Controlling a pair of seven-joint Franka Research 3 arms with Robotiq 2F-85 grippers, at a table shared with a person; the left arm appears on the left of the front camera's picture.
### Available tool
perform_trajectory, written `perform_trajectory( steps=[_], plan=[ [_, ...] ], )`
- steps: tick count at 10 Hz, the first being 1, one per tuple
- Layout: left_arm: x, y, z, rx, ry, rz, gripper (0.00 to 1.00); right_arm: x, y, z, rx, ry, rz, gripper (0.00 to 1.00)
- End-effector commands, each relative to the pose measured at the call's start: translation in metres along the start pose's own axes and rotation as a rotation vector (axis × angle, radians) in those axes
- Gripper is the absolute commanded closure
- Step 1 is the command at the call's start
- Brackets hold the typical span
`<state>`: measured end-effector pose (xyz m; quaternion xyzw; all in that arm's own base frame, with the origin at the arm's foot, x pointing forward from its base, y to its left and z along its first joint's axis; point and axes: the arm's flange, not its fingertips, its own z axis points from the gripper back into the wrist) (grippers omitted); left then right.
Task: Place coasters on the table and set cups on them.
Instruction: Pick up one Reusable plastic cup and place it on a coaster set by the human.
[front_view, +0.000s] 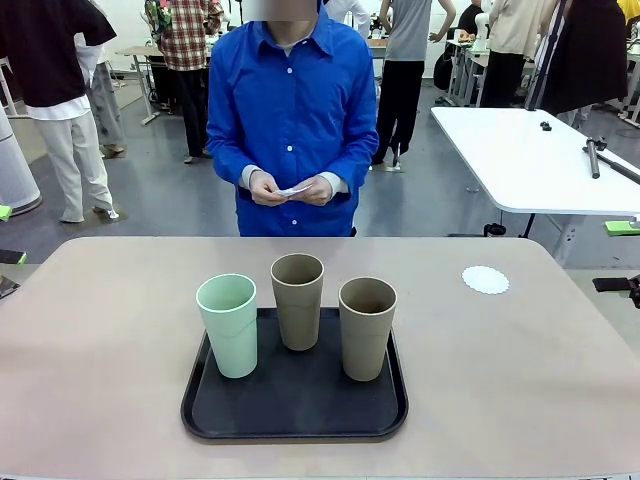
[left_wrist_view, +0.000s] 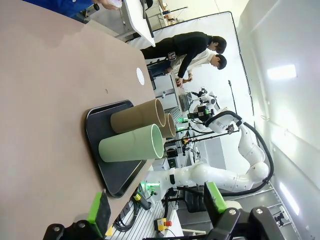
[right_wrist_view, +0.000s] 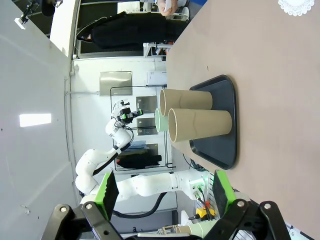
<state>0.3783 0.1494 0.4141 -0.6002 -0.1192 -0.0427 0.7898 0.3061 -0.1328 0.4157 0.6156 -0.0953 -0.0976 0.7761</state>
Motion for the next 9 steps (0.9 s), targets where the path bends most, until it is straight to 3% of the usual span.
perform_trajectory(
  steps=[1, 4, 5, 6, 7, 9],
  plan=[
    [-0.001, -0.001, 0.001, -0.009, 0.001, -0.008, 0.0, 0.003, 0.002, -0.002, 0.008, -0.014, -0.004, 0.0],
    [-0.001, -0.001, 0.001, -0.009, 0.001, -0.008, 0.0, 0.0, 0.0, 0.0, 0.0, 0.0, 0.0, 0.0],
    [-0.001, -0.001, 0.001, -0.009, 0.001, -0.008, 0.0, 0.012, 0.015, -0.006, -0.028, 0.096, 0.136, 0.0],
    [-0.001, -0.001, 0.001, -0.009, 0.001, -0.008, 0.0, 0.026, 0.039, -0.021, -0.195, 0.159, 0.337, 0.0],
    [-0.001, -0.001, 0.001, -0.009, 0.001, -0.008, 0.0, 0.029, 0.054, -0.032, -0.217, 0.215, 0.4, 0.0],
    [-0.001, -0.001, 0.001, -0.009, 0.001, -0.008, 0.0, 0.035, 0.092, -0.076, -0.391, 0.355, 0.657, 0.0]
  ],
)
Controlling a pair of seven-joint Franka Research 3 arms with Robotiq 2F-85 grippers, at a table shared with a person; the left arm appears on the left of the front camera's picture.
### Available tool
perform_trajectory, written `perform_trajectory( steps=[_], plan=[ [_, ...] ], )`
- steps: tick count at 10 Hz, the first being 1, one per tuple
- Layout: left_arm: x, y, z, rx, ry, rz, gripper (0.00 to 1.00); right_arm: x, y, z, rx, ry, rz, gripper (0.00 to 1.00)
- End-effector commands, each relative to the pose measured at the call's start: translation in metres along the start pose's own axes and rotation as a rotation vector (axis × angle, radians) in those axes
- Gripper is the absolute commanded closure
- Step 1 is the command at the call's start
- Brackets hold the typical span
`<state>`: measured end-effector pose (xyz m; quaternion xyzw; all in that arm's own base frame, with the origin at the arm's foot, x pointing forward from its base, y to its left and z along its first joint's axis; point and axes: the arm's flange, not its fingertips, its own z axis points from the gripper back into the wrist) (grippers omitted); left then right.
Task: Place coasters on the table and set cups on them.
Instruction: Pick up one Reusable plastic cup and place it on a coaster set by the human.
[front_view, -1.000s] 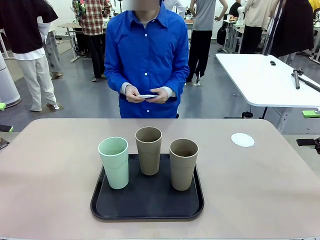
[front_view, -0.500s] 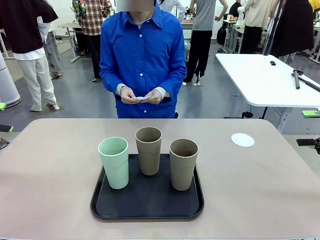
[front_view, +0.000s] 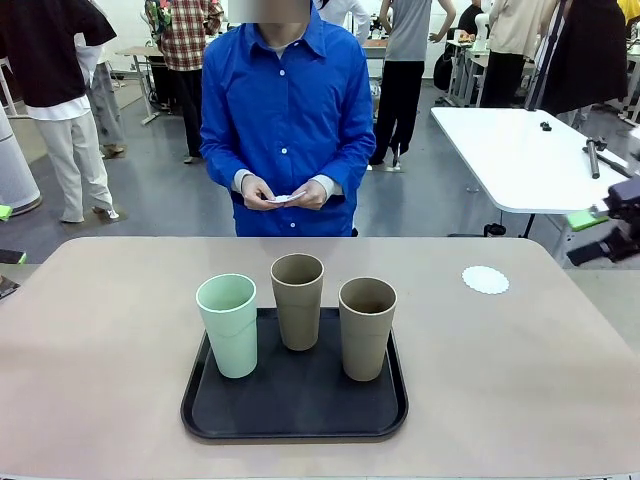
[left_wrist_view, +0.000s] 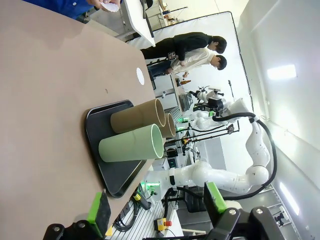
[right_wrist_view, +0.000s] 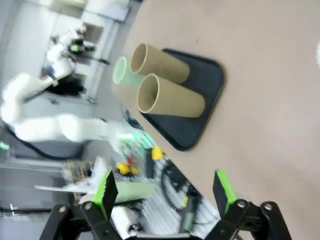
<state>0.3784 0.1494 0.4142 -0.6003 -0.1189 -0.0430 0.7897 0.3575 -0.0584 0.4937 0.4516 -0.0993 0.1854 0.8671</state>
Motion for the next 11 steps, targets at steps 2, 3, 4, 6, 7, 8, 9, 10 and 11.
perform_trajectory(
  steps=[2, 3, 4, 6, 7, 8, 9, 10, 11],
  plan=[
    [-0.001, -0.001, 0.001, -0.009, 0.0, -0.008, 0.0, 0.027, 0.03, -0.04, -0.21, 0.134, 0.326, 0.0],
    [-0.001, -0.001, 0.001, -0.009, 0.0, -0.008, 0.0, 0.032, 0.042, -0.058, -0.272, 0.196, 0.398, 0.0],
    [-0.001, -0.001, 0.001, -0.009, 0.0, -0.008, 0.0, 0.036, 0.052, -0.079, -0.336, 0.242, 0.463, 0.0],
    [-0.001, -0.001, 0.001, -0.009, 0.0, -0.008, 0.0, 0.04, 0.063, -0.112, -0.427, 0.284, 0.556, 0.0],
    [-0.001, -0.001, 0.001, -0.009, 0.0, -0.008, 0.0, 0.04, 0.064, -0.128, -0.451, 0.333, 0.579, 0.0],
    [-0.001, -0.001, 0.001, -0.009, 0.0, -0.008, 0.0, 0.04, 0.063, -0.145, -0.492, 0.364, 0.61, 0.0],
    [-0.001, -0.001, 0.001, -0.009, 0.0, -0.008, 0.0, 0.039, 0.059, -0.158, -0.56, 0.369, 0.639, 0.0],
    [-0.001, -0.001, 0.001, -0.009, 0.0, -0.008, 0.0, 0.038, 0.053, -0.169, -0.574, 0.395, 0.646, 0.0],
    [-0.001, -0.001, 0.001, -0.009, 0.0, -0.008, 0.0, 0.037, 0.048, -0.177, -0.552, 0.426, 0.637, 0.0]
  ],
)
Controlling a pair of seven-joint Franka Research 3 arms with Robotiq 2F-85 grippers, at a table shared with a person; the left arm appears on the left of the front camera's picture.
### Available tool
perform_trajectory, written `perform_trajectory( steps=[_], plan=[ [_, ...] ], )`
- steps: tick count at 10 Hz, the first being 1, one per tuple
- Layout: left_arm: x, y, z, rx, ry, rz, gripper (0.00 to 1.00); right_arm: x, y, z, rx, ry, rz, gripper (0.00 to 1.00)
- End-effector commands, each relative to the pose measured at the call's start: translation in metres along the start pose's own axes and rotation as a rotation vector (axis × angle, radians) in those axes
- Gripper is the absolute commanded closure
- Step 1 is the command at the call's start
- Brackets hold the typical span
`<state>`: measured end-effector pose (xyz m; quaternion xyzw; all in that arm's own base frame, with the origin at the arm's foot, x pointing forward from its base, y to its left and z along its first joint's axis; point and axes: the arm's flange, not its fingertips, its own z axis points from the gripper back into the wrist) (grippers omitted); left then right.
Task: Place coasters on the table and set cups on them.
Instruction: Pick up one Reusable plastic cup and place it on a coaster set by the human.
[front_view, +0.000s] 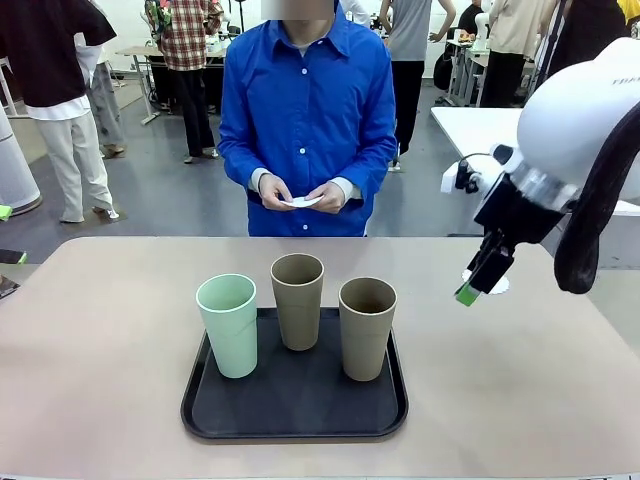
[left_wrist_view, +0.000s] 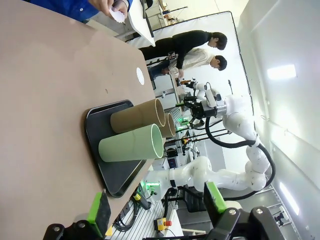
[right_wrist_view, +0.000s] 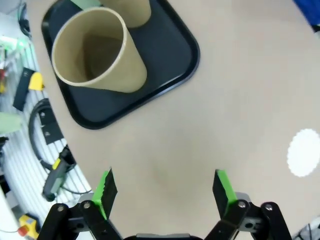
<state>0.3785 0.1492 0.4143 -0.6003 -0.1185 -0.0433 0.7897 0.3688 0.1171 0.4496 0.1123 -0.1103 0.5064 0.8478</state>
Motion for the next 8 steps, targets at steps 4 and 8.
perform_trajectory(
  steps=[4, 8],
  plan=[
    [-0.001, -0.001, 0.001, -0.009, -0.001, -0.008, 0.0, 0.0, 0.0, 0.0, 0.0, 0.0, 0.0, 0.0],
    [-0.001, -0.001, 0.001, -0.009, -0.001, -0.008, 0.0, -0.024, -0.011, 0.001, 0.082, -0.15, 0.092, 0.0]
  ],
)
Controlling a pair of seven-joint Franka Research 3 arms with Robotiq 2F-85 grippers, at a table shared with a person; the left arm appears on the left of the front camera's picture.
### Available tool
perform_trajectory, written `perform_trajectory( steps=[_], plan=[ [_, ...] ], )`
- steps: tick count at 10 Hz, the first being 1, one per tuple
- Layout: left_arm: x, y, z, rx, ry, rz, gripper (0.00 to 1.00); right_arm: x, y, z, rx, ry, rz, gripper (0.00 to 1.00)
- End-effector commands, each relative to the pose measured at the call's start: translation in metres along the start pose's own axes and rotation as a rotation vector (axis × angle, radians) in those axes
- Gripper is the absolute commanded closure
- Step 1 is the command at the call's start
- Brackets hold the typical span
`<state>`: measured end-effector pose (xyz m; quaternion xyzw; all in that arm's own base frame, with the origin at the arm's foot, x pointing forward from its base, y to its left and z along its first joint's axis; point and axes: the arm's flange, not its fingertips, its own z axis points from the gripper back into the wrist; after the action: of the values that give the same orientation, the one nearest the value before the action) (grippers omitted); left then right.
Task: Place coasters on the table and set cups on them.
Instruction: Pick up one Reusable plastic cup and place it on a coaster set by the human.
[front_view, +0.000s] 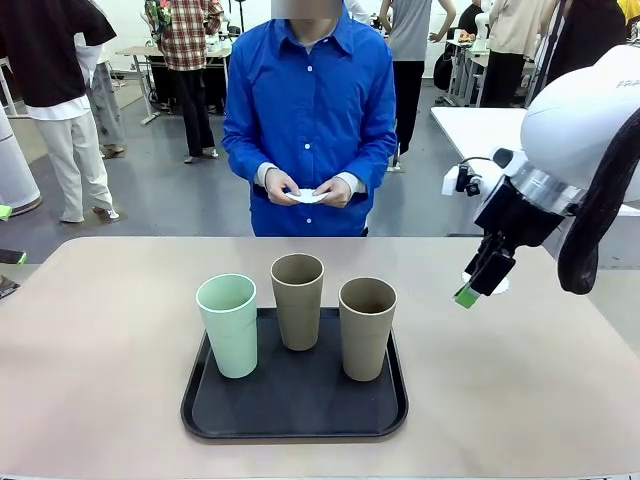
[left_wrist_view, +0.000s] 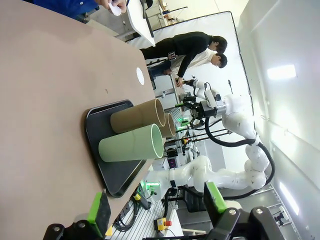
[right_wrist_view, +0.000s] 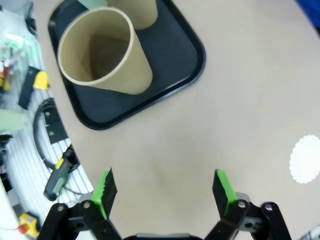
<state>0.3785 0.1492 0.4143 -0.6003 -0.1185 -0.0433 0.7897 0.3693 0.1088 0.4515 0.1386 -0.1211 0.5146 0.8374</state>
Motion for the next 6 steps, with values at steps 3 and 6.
perform_trajectory(
  steps=[3, 6],
  plan=[
    [-0.001, -0.001, 0.001, -0.009, -0.001, -0.008, 0.0, -0.046, -0.052, -0.035, 0.184, -0.421, 0.221, 0.0],
    [-0.001, -0.001, 0.001, -0.009, -0.001, -0.008, 0.0, -0.051, -0.062, -0.072, 0.287, -0.63, 0.368, 0.0]
  ],
)
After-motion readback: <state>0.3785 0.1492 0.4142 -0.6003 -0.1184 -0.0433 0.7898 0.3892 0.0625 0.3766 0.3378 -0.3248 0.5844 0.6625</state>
